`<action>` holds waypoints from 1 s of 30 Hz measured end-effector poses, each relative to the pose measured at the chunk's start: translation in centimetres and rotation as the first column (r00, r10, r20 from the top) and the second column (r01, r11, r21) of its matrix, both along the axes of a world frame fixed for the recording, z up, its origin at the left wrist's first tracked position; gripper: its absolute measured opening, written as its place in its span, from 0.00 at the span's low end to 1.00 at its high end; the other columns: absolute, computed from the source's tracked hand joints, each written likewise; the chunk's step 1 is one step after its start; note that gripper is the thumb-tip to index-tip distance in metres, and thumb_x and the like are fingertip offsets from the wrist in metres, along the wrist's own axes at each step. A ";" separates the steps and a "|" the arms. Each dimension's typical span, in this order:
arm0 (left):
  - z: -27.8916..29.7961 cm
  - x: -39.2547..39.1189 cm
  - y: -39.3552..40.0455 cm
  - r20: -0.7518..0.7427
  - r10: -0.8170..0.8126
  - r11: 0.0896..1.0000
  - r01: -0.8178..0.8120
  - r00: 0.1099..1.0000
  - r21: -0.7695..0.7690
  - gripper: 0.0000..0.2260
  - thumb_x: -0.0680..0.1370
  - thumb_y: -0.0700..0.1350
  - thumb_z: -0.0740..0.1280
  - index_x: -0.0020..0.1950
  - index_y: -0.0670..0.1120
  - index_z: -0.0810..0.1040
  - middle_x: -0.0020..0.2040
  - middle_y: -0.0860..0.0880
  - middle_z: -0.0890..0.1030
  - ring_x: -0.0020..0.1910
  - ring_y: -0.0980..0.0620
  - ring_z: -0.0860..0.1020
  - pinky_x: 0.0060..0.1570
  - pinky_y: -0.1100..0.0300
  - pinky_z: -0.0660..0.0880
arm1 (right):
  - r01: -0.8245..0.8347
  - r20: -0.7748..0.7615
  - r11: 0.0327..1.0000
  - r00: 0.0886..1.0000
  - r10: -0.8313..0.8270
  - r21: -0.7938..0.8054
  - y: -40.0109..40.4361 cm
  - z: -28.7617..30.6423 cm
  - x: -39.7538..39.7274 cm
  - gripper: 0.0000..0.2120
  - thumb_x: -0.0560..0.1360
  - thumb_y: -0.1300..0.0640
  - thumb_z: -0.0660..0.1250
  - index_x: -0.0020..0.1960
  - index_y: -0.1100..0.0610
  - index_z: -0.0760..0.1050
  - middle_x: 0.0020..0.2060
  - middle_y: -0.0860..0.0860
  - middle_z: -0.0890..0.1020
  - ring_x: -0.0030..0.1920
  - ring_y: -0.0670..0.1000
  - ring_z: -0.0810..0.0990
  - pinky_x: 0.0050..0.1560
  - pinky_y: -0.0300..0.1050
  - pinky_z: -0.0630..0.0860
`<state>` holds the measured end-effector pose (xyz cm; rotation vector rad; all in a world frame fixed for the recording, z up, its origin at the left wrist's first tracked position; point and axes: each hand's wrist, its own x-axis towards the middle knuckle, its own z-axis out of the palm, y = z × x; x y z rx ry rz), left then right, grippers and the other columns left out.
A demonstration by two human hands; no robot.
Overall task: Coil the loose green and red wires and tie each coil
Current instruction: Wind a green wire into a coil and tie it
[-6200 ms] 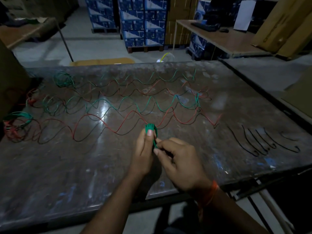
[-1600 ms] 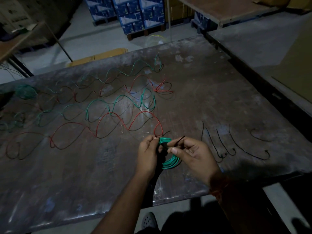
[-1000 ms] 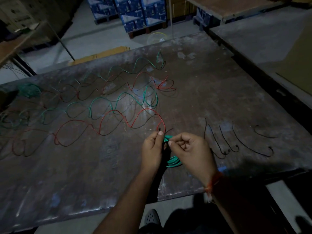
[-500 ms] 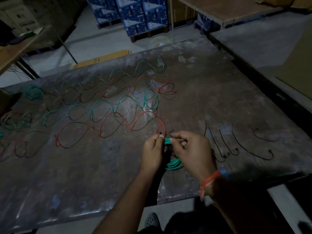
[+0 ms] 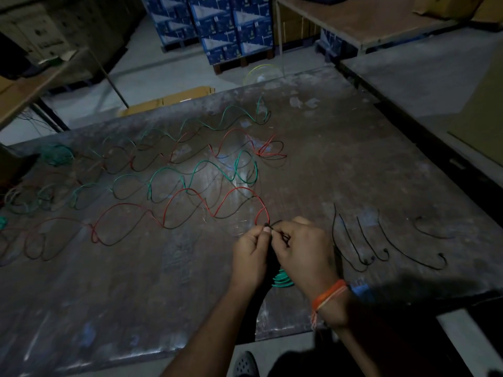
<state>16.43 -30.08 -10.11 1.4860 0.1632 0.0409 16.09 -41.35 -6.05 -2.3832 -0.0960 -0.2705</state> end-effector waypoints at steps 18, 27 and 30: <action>0.2 -0.2 0.1 0.003 -0.010 1.000 0.010 1.000 -0.007 0.17 0.77 0.52 0.65 0.41 0.38 0.74 0.36 0.41 0.75 0.39 0.46 0.69 0.41 0.48 0.65 | -0.015 0.004 0.999 1.000 0.015 -0.033 0.1 0.5 0.4 0.19 0.72 0.39 0.55 0.46 0.50 0.79 0.38 0.51 0.78 0.35 0.55 0.80 0.33 0.53 0.78; 0.4 -0.2 0.1 0.000 0.002 0.999 -0.002 1.000 -0.052 0.10 0.79 0.46 0.63 0.41 0.42 0.77 0.34 0.44 0.74 0.36 0.48 0.69 0.37 0.53 0.65 | -0.038 0.025 0.999 0.999 0.039 -0.037 0.1 0.9 0.5 0.20 0.72 0.41 0.55 0.42 0.52 0.80 0.36 0.51 0.77 0.34 0.56 0.79 0.33 0.51 0.77; 0.7 -0.5 -0.3 -0.001 0.006 0.996 -0.006 1.000 -0.091 0.10 0.82 0.42 0.62 0.43 0.41 0.77 0.33 0.46 0.75 0.34 0.51 0.70 0.34 0.58 0.66 | -0.039 0.021 0.997 0.999 0.041 -0.068 0.1 1.1 0.5 0.18 0.73 0.42 0.57 0.42 0.54 0.80 0.36 0.53 0.78 0.35 0.58 0.80 0.34 0.51 0.77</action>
